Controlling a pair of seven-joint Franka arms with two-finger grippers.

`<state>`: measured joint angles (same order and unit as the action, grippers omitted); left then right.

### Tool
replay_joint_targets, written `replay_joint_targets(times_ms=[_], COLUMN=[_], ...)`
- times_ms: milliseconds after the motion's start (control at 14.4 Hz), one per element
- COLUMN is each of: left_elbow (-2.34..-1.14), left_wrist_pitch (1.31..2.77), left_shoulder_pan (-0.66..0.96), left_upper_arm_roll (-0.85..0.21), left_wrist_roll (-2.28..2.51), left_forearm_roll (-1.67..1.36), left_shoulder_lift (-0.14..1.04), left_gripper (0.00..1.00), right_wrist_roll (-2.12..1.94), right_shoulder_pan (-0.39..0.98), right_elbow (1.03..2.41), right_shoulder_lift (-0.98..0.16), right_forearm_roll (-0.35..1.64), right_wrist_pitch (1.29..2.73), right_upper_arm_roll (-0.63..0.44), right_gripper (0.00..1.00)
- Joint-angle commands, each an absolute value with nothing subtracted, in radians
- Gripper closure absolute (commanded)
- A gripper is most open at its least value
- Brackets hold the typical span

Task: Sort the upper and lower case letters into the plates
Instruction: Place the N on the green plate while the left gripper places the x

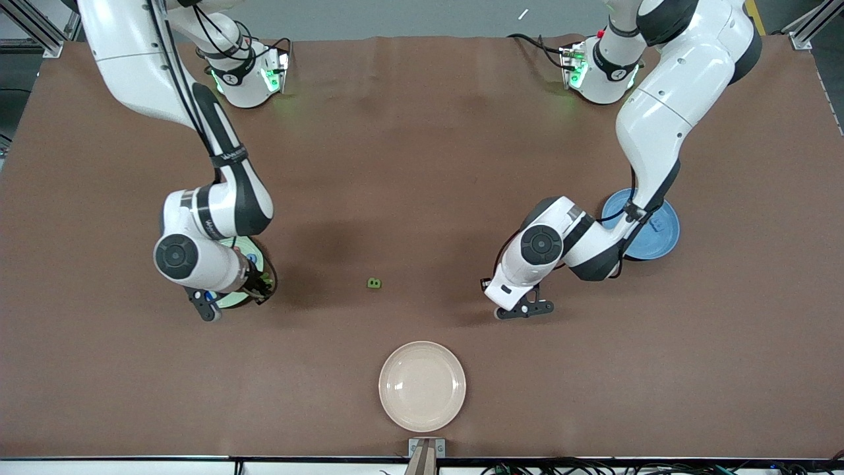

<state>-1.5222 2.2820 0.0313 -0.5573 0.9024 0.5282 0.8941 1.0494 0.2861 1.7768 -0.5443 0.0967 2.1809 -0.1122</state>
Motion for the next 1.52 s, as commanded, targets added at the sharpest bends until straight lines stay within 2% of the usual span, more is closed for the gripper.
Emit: replay_joint_targets(times_ms=[0,208,485,762,901,1039,1247,1316,1386,1455], left_elbow=[-1.593,-1.707,-1.915,-2.129,-2.207,-2.267,-2.350,-2.371,-2.382,-2.387], left_wrist_pitch=[2.273,2.247,2.168,2.168,2.171,2.193,2.285,2.314,2.330,2.338], left_shoulder_pan=[-0.038,-0.206,-0.537,-0.829,-0.983,-1.075,-1.133,-1.146,-1.152,-1.157], left_upper_arm_roll=[-0.567,-0.681,-0.883,-1.027,-1.110,-1.152,-1.152,-1.149,-1.146,-1.146], left_wrist_roll=[0.858,0.793,0.596,0.445,0.394,0.365,0.362,0.362,0.365,0.376], left_forearm_roll=[0.534,0.534,0.535,0.578,0.626,0.650,0.701,0.730,0.759,0.782], left_shoulder_lift=[0.823,0.743,0.611,0.493,0.491,0.495,0.499,0.508,0.518,0.532], left_gripper=[0.87,0.87,0.87,0.87,0.87,0.87,0.87,0.87,0.87,0.87], right_wrist_roll=[0.977,0.937,0.870,0.868,0.868,0.868,0.868,0.868,0.865,0.862], right_shoulder_pan=[0.242,0.223,0.177,0.172,0.170,0.170,0.172,0.170,0.167,0.167], right_elbow=[1.893,1.948,2.025,2.023,2.020,2.017,2.014,2.013,2.013,2.013], right_shoulder_lift=[-0.466,-0.462,-0.469,-0.476,-0.485,-0.492,-0.500,-0.500,-0.500,-0.500], right_forearm_roll=[0.089,0.084,0.072,0.069,0.066,0.067,0.069,0.069,0.068,0.067], right_wrist_pitch=[2.207,2.272,2.414,2.428,2.448,2.460,2.459,2.453,2.450,2.451], right_upper_arm_roll=[-0.098,-0.103,-0.103,-0.103,-0.101,-0.101,-0.100,-0.101,-0.101,-0.101], right_gripper=[1.00,1.00,1.00,1.00,1.00,0.99,0.98,0.88,0.58,0.22])
